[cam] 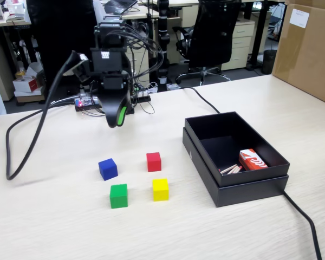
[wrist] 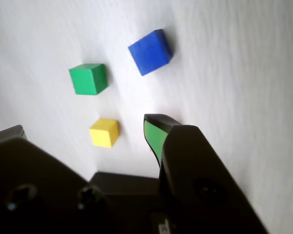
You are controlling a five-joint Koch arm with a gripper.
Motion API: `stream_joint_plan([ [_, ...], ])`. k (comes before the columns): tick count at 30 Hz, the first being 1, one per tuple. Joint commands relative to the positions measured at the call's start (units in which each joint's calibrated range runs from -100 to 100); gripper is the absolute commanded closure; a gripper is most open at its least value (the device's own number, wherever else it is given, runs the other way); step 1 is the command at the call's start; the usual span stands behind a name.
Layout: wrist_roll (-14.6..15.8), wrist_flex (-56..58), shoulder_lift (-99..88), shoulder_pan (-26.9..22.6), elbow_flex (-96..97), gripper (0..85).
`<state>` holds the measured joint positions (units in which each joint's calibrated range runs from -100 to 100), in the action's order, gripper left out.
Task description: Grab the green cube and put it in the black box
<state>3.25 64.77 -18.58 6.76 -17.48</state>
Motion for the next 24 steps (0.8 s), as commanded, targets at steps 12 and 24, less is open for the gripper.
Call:
stream_joint_plan([
  [12, 0.3, -4.7, 39.9, 1.1, -28.2, 38.0],
  [24, 0.8, -7.7, 49.5, 0.6, -29.6, 38.0],
])
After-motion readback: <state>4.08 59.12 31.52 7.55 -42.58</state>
